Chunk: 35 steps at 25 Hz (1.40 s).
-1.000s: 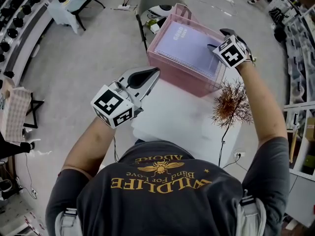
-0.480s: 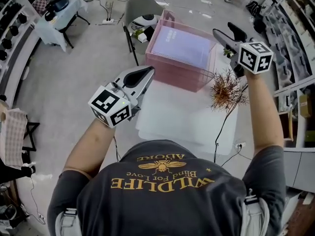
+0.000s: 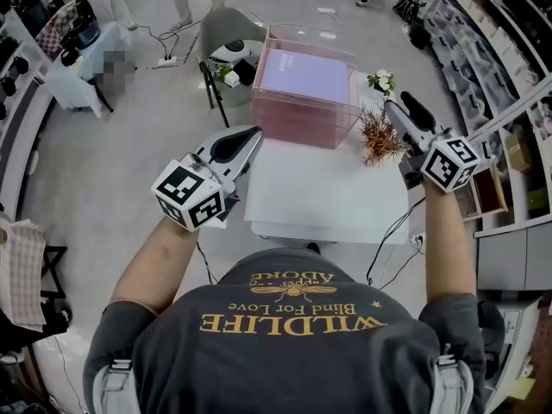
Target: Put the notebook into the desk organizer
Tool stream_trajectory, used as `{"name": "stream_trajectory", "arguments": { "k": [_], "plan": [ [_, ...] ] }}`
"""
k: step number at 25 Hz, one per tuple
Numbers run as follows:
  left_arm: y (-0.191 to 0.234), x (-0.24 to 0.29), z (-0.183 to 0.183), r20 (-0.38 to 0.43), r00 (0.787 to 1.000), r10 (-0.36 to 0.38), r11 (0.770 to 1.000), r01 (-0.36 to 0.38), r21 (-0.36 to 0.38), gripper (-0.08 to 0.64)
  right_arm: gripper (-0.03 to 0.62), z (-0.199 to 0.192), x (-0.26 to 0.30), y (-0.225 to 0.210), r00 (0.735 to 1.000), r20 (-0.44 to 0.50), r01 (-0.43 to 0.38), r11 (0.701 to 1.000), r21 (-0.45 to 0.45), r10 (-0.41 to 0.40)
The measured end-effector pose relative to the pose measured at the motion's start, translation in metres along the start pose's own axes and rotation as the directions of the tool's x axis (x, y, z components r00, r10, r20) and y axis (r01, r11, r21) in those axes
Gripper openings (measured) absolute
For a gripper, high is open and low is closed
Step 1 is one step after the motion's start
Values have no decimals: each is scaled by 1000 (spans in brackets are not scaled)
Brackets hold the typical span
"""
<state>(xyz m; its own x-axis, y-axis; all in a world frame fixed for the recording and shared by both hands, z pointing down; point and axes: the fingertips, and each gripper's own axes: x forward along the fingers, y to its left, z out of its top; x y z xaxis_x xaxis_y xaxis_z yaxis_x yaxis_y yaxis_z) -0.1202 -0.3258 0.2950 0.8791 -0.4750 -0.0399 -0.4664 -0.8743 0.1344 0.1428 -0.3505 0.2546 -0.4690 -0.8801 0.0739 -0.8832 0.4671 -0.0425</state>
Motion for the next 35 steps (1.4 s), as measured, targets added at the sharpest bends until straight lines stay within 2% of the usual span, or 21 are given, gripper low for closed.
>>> {"name": "stream_trajectory", "arguments": {
  "k": [5,8,12,17,20,28,35],
  "plan": [
    [-33,6,-16,-15,1000,3,1000,-2,24,2,150,-49,-64,5,1000,17,19,992,125,-21],
    [-63,28,-29,-11,1000,17,998,-16,58,2,95,-74,-108,-8,1000,-1,10,991,134,-10],
    [-102,53,-58,4,999,50,999,-50,1,2,6,-102,-152,-21,1000,-26,4,990,139,0],
    [-144,86,-90,-28,998,58,996,-59,-64,2,0,-118,-180,-48,1000,-23,-1,980,199,6],
    [-160,94,-94,-30,998,51,998,-52,-48,2,0,-131,-188,-58,999,-28,21,978,206,-16],
    [-132,68,-92,-35,992,120,993,-121,-11,2,0,-143,-169,-35,1000,-24,10,977,215,-5],
    [-128,62,-85,-21,992,128,992,-128,3,2,-2,-145,-169,-32,998,-52,28,982,188,-19]
  ]
}}
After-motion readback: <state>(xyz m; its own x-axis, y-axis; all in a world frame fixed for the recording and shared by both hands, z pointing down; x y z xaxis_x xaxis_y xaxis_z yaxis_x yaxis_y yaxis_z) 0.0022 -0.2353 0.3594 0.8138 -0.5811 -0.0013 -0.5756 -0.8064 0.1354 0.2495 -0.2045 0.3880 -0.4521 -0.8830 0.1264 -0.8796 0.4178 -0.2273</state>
